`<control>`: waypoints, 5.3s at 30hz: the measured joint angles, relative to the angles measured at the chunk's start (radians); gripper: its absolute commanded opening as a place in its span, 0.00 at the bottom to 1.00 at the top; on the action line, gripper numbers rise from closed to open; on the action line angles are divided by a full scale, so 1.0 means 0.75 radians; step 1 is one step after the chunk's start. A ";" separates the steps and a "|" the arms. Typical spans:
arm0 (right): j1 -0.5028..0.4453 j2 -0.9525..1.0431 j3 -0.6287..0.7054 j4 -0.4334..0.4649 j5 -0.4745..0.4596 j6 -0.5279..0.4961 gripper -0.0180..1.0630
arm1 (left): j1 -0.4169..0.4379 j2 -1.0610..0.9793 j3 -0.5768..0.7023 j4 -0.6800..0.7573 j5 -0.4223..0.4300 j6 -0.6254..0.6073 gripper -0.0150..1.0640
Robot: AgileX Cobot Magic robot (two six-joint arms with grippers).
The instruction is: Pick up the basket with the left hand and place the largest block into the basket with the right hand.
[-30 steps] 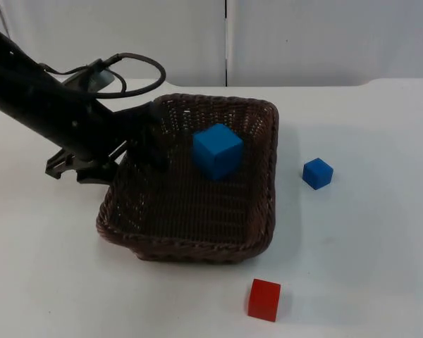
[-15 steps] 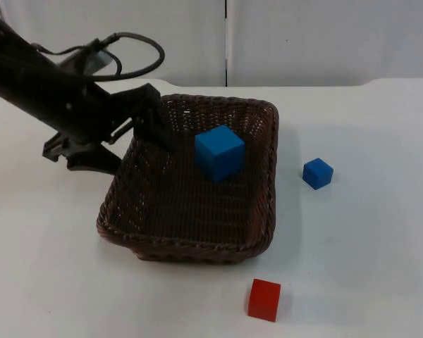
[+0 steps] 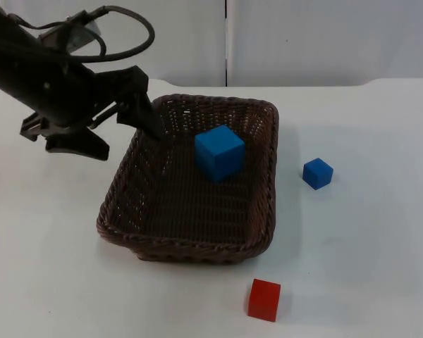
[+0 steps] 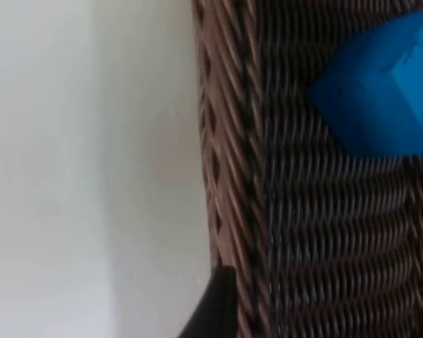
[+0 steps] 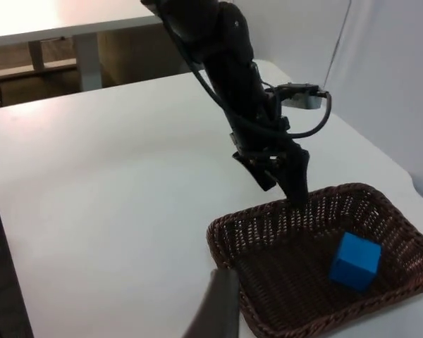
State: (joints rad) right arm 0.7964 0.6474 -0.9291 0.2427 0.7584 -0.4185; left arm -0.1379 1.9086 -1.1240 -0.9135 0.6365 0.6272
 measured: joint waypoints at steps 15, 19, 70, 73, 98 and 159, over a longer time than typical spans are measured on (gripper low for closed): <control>0.000 -0.159 0.000 0.000 -0.027 0.036 0.71 | 0.000 -0.290 0.288 0.005 -0.023 0.020 0.76; 0.000 -0.188 0.000 0.000 -0.022 0.045 0.71 | 0.000 -0.400 0.372 0.005 -0.029 0.035 0.76; 0.000 -0.697 0.384 -0.009 0.097 0.282 0.71 | 0.000 -2.111 0.503 1.004 0.334 -0.702 0.76; 0.000 -0.735 0.384 -0.044 0.149 0.330 0.71 | 0.000 -2.159 0.503 1.082 0.368 -0.767 0.76; 0.000 -0.783 0.511 -0.138 0.317 0.407 0.71 | 0.000 -2.532 0.503 1.218 0.567 -0.915 0.76; 0.000 -0.783 0.511 -0.164 0.338 0.376 0.71 | 0.000 -2.542 0.831 1.191 0.580 -0.812 0.76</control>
State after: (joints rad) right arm 0.7964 0.0599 -0.5455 0.1198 1.0121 -0.1364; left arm -0.1379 0.0024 -0.5004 -0.0206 1.0714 0.0183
